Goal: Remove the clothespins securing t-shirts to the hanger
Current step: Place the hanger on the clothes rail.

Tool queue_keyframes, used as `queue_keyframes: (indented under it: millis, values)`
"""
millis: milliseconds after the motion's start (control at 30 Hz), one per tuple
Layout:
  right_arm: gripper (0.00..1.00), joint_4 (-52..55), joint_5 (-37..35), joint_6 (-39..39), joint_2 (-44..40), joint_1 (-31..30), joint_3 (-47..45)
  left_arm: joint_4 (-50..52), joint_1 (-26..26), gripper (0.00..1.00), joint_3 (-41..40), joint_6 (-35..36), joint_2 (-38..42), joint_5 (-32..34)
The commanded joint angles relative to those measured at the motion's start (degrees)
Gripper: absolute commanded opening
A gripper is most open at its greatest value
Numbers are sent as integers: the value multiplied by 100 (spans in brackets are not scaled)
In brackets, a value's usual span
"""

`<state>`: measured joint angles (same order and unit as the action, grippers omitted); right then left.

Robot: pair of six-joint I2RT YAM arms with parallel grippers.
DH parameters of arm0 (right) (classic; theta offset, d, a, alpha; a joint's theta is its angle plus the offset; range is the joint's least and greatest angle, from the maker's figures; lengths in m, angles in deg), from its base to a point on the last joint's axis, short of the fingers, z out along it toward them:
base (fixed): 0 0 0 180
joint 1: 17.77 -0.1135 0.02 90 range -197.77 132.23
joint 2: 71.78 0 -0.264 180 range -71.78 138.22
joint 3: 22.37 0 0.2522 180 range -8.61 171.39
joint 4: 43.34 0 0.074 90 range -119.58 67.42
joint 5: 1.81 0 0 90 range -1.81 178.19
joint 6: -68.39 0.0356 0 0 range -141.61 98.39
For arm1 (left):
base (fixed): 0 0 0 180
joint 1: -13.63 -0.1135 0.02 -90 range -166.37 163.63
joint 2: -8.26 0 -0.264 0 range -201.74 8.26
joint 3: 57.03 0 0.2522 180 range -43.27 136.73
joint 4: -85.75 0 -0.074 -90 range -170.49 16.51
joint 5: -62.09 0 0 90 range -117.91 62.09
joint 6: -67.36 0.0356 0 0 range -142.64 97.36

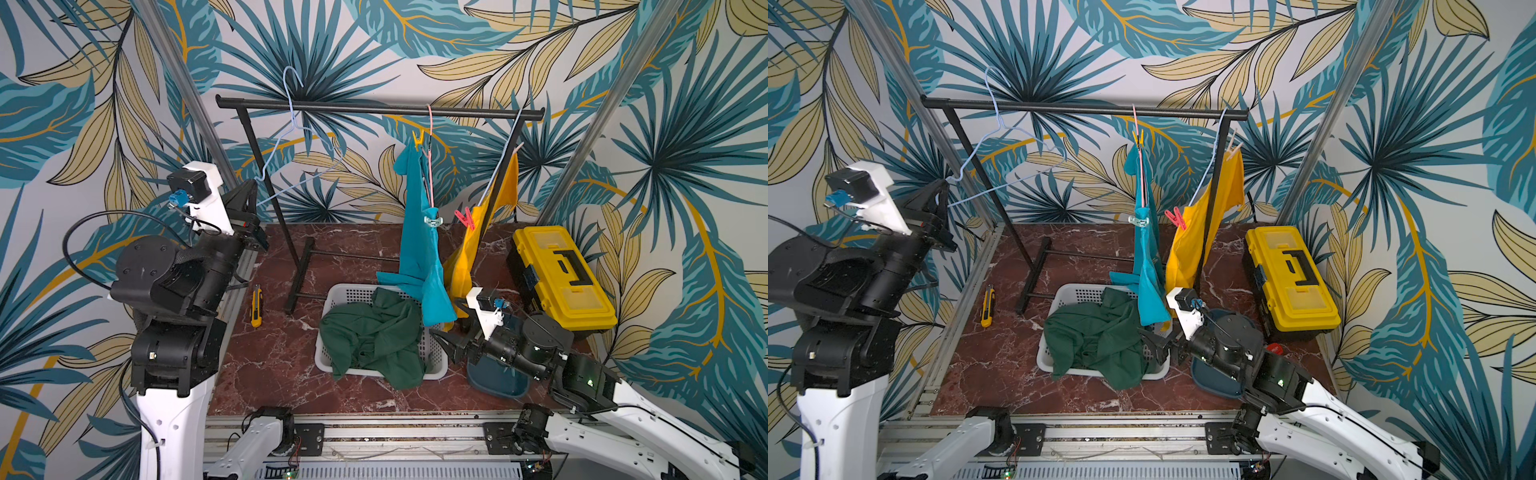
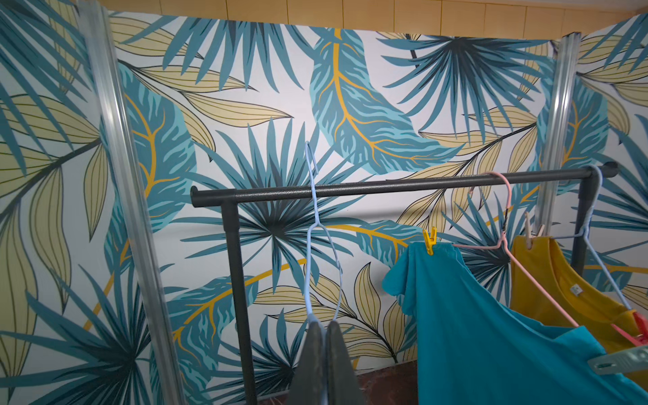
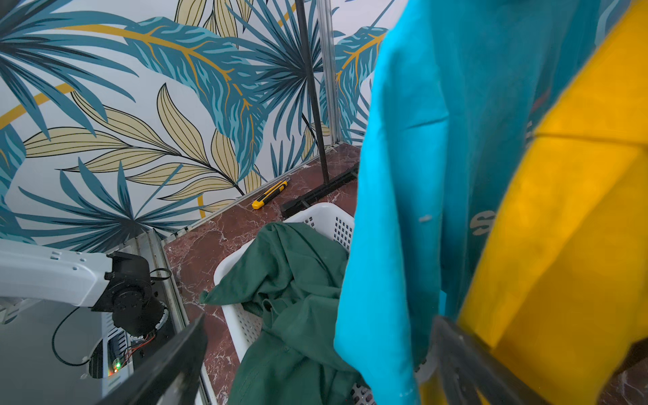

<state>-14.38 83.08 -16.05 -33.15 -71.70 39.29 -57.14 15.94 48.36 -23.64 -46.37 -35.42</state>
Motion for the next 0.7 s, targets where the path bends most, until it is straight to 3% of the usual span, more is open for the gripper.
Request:
queue_keyframes:
  millis: [0,333,400,467,533,667]
  values:
    - [100,-118,10,-3,-134,4,9,49,-45,0,-416,229,94,522]
    - [99,-8,-83,16,-312,1,-33,-60,-337,2,-1221,96,126,877]
    - [99,-25,-104,24,-334,5,-40,-106,-380,17,-1340,17,137,788]
    - [100,-26,-105,37,-339,3,-48,-167,-387,25,-1479,-22,179,680]
    - [99,-31,-129,54,-348,5,-48,-163,-388,48,-1582,-60,217,591]
    - [100,-27,-161,79,-382,8,-60,-156,-389,83,-1835,-153,416,334]
